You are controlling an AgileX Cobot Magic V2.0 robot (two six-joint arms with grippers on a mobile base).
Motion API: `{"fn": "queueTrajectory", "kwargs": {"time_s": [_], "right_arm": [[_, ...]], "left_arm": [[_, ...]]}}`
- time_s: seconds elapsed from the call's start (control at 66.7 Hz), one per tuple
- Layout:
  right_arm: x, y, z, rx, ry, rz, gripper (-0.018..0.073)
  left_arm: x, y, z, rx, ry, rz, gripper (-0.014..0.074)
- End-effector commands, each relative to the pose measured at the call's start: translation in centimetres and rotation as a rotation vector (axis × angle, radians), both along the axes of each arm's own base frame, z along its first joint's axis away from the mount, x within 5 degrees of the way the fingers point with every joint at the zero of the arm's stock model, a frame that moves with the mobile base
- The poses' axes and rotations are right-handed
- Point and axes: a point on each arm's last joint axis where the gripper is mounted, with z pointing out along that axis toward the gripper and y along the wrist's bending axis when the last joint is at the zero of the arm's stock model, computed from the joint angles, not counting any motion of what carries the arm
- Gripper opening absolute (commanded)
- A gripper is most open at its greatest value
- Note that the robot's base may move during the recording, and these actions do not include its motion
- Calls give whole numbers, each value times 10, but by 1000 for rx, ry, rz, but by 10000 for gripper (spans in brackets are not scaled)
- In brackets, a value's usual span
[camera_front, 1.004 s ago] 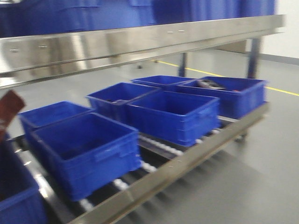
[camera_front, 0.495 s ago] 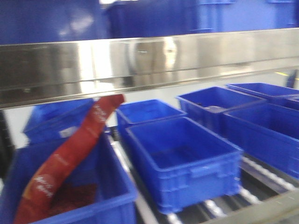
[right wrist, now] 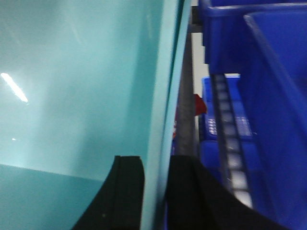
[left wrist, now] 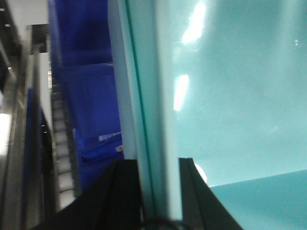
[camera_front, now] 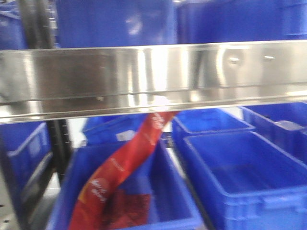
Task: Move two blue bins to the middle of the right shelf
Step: 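Turn the base back toward the shelf of blue bins holding the teal bin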
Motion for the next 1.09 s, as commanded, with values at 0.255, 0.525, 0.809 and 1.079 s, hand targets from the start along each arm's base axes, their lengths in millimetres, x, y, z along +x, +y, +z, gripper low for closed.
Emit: {"fn": "queueTrajectory", "kwargs": {"time_s": [0.255, 0.525, 0.809, 1.079], "right_arm": [[-4, 0, 15, 19, -100, 6, -165], [-4, 0, 15, 19, -100, 6, -165], [-4, 0, 15, 19, -100, 6, -165], [-4, 0, 15, 19, -100, 6, -165]], "left_arm": [[-6, 0, 21, -37, -137, -21, -111], [-6, 2, 21, -20, -142, -14, -111], [-6, 2, 21, -20, -142, -14, -111], [-6, 2, 22, -19, -145, -14, -111]]}}
